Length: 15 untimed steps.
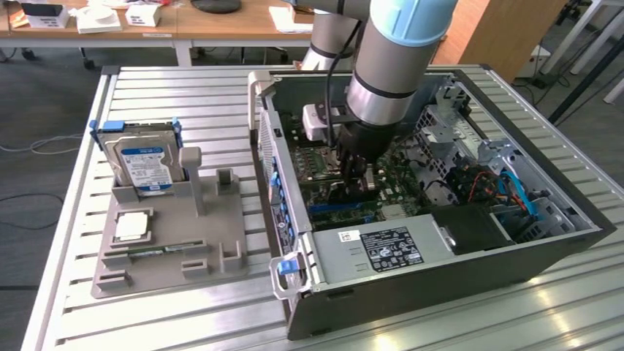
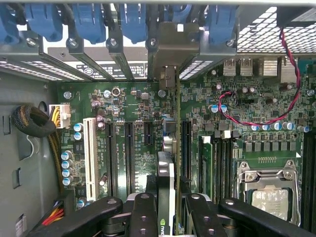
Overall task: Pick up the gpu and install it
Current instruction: 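Insert the gpu into the slot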
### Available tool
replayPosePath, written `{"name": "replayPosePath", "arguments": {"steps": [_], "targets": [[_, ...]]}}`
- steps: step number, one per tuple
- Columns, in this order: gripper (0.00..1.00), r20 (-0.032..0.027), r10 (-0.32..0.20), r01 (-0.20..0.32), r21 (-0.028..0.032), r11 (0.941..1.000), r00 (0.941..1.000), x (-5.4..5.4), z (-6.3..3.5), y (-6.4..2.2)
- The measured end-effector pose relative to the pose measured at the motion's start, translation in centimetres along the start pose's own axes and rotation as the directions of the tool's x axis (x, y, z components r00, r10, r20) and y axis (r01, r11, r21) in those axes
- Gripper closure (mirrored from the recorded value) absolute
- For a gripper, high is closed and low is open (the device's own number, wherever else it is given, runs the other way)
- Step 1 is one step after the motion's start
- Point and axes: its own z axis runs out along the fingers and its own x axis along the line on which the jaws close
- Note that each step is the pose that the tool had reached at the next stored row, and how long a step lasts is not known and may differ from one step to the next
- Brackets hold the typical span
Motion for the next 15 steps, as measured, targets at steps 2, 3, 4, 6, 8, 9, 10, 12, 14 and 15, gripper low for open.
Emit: {"name": "replayPosePath", "arguments": {"steps": [2, 3, 4, 6, 8, 9, 10, 12, 14, 15], "targets": [[0.73, 0.0001, 0.0, 0.0, 0.0, 1.0, 1.0, 0.0, 0.0, -0.01], [0.73, 0.0001, 0.0, 0.0, 0.0, 1.0, 1.0, 0.0, 0.0, -0.01], [0.73, 0.0001, 0.0, 0.0, 0.0001, 1.0, 1.0, 0.0, 0.01, -0.01], [0.73, -0.0003, 0.0, 0.0, -0.0002, 1.0, 1.0, 0.01, 0.0, -0.04], [0.73, -0.0008, 0.0, 0.0, -0.0002, 1.0, 1.0, 0.01, 0.0, -0.04], [0.73, -0.002, 0.0, 0.0, 0.0, 1.0, 1.0, 0.0, 0.02, -0.05], [0.73, -0.0035, 0.001, -0.001, 0.0001, 1.0, 1.0, 0.01, 0.02, -0.05], [0.73, -0.0066, 0.002, -0.002, -0.0002, 1.0, 1.0, 0.04, 0.0, -0.05], [0.73, -0.0083, 0.002, -0.002, -0.0006, 1.0, 1.0, 0.05, 0.0, -0.05], [0.73, -0.0084, 0.002, -0.002, -0.0007, 1.0, 1.0, 0.05, 0.0, -0.04]]}}
